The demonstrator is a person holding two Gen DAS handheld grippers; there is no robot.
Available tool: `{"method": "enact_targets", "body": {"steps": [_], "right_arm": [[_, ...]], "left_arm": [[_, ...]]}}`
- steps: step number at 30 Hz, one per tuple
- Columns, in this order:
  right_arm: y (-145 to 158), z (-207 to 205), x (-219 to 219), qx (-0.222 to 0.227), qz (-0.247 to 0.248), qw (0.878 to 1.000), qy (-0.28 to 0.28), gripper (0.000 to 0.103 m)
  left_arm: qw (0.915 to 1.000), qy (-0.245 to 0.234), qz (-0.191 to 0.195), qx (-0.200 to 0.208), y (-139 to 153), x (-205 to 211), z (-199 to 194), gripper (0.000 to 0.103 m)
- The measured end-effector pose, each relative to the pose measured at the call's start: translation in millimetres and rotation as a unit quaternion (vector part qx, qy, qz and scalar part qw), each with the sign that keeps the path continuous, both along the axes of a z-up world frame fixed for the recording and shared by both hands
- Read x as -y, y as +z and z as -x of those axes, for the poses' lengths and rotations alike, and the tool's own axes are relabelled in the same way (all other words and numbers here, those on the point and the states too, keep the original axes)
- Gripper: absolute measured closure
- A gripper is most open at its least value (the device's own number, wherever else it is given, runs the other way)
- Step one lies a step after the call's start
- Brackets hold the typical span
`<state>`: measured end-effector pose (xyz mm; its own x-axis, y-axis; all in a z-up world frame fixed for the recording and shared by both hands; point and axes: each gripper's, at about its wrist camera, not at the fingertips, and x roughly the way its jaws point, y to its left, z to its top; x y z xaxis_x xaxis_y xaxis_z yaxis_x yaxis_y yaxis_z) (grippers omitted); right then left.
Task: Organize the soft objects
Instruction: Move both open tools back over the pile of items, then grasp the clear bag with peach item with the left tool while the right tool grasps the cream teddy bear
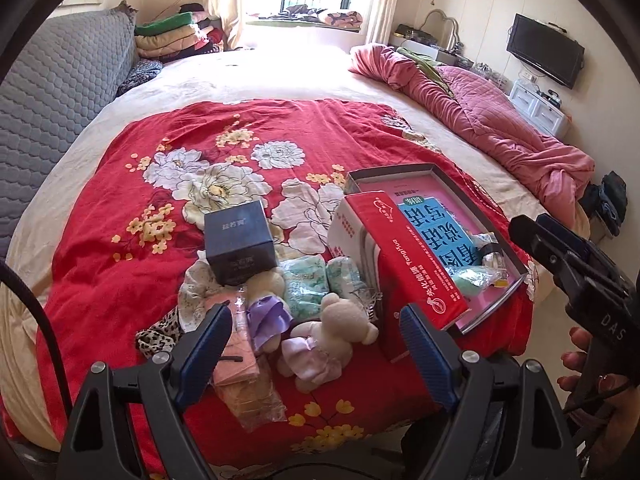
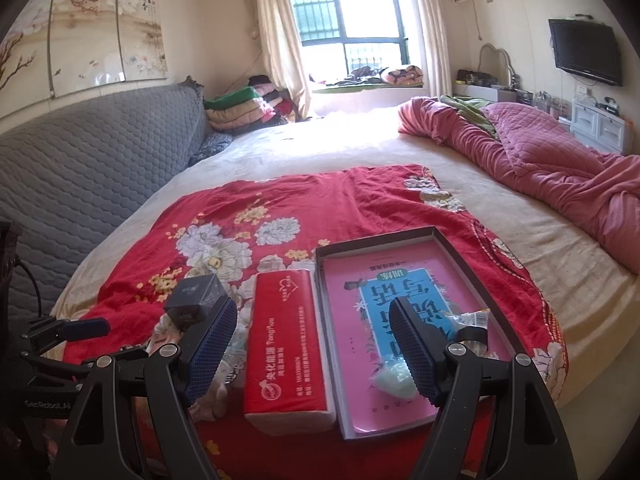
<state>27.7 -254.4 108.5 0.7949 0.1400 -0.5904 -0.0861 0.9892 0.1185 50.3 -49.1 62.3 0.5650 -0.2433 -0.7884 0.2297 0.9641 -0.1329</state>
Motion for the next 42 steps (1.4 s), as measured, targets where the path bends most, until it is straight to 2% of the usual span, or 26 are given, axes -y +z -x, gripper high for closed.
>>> {"method": "enact_targets", "body": {"steps": [5,12,22,29,37,42], "right_arm": [[-0.9,2.3,-28.1,-0.006,0.017,0.999,0.028,0.023],[-3.1,9.3,-51.2,-0.015,0.010,0.999,0.041,0.023],[-4.2,15.4,-67.1,-0.023,0.006,0.998,0.054,0.023],[-16.4,20.0,-82.2,-0.043,0.002,0.996,0.073,0.023],[-40.6,24.7,-100.7,-0.082,-0.004,0.992,0.096,0.023],[-53.9,22.1,-105.7,-0.106,-0.013,0.990,0.092,0.023]], "left_arm": [[0.9998,0.018,0.000,-0.004,-1.2,-20.4,1.4,0.018],[0.9994,0.034,0.001,-0.003,0.4,-41.6,11.2,0.018],[0.9975,0.068,0.007,-0.015,-5.4,-81.1,22.4,0.018],[0.9960,0.075,-0.002,-0.049,-32.9,-97.9,28.4,0.018],[0.9947,0.064,-0.013,-0.079,-63.8,-91.5,34.4,0.018],[0.9927,0.058,-0.003,-0.106,-85.1,-86.1,32.2,0.018]]}}
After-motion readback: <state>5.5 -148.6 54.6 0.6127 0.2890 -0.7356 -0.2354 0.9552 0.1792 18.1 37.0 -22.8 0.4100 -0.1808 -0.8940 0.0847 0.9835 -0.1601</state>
